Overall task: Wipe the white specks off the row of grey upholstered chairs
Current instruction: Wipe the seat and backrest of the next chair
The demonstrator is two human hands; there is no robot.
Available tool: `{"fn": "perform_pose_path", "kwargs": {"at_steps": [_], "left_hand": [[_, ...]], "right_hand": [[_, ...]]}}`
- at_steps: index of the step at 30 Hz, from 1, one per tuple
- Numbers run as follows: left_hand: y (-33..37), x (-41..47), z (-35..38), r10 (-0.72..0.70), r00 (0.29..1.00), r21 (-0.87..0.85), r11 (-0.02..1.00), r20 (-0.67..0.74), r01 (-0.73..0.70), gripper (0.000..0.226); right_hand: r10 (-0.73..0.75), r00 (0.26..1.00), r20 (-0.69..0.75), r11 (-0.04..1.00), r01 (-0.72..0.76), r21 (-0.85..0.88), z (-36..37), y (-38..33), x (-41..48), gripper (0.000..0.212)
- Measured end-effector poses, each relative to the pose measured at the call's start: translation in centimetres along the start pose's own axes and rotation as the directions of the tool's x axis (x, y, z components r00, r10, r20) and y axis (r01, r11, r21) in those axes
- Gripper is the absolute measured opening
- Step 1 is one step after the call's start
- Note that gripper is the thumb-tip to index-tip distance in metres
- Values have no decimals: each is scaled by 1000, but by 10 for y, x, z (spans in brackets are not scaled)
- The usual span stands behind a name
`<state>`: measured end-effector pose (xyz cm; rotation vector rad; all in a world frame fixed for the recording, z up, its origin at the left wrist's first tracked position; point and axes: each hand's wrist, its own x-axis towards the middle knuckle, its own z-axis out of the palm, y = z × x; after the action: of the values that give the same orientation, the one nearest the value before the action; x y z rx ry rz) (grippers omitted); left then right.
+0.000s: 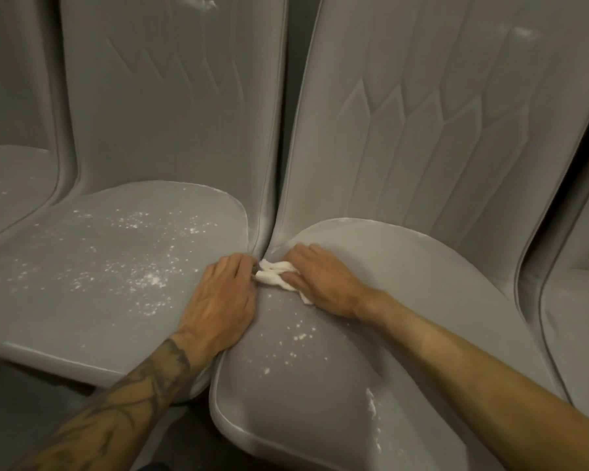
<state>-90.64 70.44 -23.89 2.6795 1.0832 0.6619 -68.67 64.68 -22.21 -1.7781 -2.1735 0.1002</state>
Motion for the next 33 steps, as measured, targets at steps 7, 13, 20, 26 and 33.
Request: {"fn": "perform_pose_path", "kwargs": {"at_steps": [7,13,20,26,33], "left_hand": [[-3,-3,3,12,1000,56,998,13,-13,20],[-4,-2,3,28,1000,88,996,2,-28,29],[-5,-2,4,29,1000,100,995,10,-29,28],[-6,-2,4,24,999,113,993,39,-28,33],[-4,-2,2,26,999,109,994,47,-31,34]], "right_hand": [[244,966,-85,968,-248,-40,-4,5,0,31],[37,999,24,999,-36,-11,-18,-5,-56,28],[291,952,-97,953,-297,-57,-15,-12,-56,29],[190,981,-23,980,-191,-52,-24,-12,-75,29],[405,906,-121,903,-417,-99,-18,-6,-81,30]]}}
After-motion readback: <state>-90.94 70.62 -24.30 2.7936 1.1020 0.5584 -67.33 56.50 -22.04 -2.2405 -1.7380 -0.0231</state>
